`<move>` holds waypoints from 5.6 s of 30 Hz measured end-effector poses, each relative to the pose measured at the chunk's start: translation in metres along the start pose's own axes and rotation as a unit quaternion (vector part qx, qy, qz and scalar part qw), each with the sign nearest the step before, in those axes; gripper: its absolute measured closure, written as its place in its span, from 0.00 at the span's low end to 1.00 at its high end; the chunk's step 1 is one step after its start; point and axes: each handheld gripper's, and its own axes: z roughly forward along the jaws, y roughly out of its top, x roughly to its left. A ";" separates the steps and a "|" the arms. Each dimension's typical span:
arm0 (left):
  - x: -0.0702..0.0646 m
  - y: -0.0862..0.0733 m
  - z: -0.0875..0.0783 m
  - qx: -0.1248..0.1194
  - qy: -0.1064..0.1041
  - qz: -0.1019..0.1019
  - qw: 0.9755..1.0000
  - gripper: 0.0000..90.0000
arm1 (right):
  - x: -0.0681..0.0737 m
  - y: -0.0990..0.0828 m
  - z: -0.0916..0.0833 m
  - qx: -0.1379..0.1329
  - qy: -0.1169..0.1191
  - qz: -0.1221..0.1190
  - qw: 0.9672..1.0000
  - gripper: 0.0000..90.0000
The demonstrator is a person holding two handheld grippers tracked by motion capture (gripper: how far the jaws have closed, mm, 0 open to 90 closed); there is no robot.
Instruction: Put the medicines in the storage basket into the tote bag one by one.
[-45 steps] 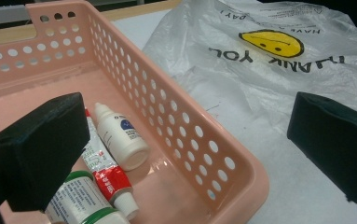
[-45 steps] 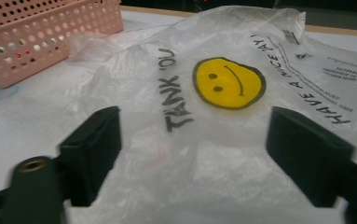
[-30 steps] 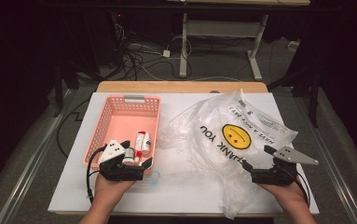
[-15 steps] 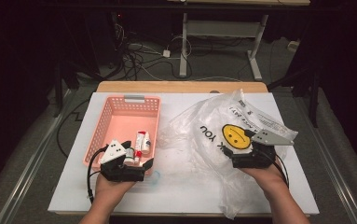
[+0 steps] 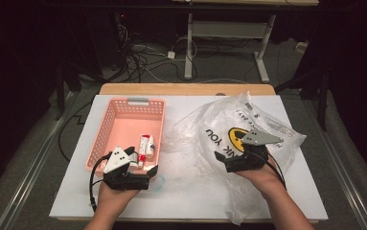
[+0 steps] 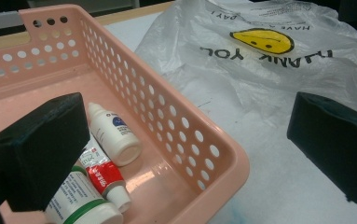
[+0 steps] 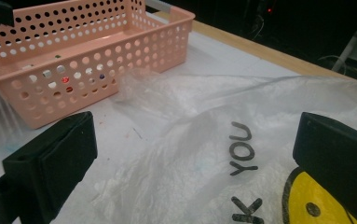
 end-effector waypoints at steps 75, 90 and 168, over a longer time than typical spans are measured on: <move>-0.001 -0.008 -0.005 0.014 -0.002 -0.001 1.000 0.00 | 0.007 -0.046 0.038 0.131 0.031 0.011 0.991 0.81; 0.000 -0.008 -0.004 0.014 -0.006 0.000 1.000 0.00 | 0.005 -0.053 0.049 0.167 0.033 0.000 0.985 0.74; 0.020 0.038 0.004 -0.001 0.006 -0.046 0.999 0.00 | -0.031 -0.013 -0.030 -0.062 0.006 0.048 0.997 1.00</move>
